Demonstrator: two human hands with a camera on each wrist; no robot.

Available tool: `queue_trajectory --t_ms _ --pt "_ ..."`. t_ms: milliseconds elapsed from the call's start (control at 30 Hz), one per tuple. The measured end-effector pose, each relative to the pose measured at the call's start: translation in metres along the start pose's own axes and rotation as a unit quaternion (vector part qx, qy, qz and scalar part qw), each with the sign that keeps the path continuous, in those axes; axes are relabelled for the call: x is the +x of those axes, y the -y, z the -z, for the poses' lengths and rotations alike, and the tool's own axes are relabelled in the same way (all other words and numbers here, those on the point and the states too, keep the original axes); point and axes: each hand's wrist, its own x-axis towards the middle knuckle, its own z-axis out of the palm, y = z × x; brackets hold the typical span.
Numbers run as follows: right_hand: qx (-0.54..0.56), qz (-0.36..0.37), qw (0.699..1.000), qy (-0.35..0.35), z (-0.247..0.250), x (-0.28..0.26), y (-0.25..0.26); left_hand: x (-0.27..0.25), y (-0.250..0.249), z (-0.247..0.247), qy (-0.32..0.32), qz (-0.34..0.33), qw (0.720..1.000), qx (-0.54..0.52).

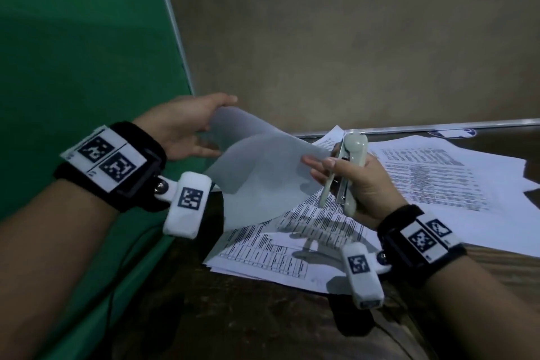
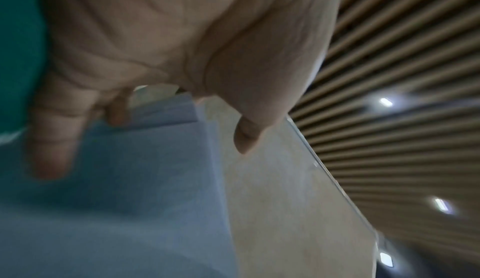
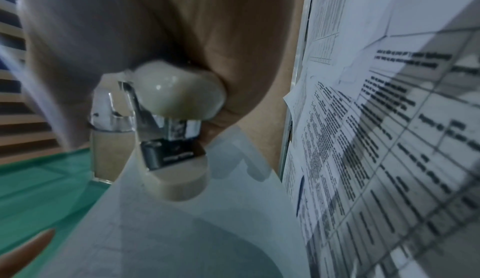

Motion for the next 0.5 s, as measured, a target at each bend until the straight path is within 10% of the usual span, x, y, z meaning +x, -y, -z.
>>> queue_trajectory --t_ms 100,300,400,500 --pt "0.002 0.014 1.0 -0.002 -0.001 0.0 0.003 -0.01 -0.009 0.004 -0.067 -0.11 0.939 0.318" --pt "0.012 0.056 0.997 0.058 -0.009 -0.003 0.011 -0.04 0.0 -0.062 -0.022 -0.298 0.651 0.698" --pt "0.008 0.075 0.995 0.061 -0.008 -0.006 0.014 -0.028 -0.006 -0.074 -0.091 -0.326 0.629 0.7" --pt "0.009 0.099 0.995 0.011 -0.01 -0.004 0.016 -0.008 -0.021 -0.058 -0.009 -0.32 0.68 0.659"
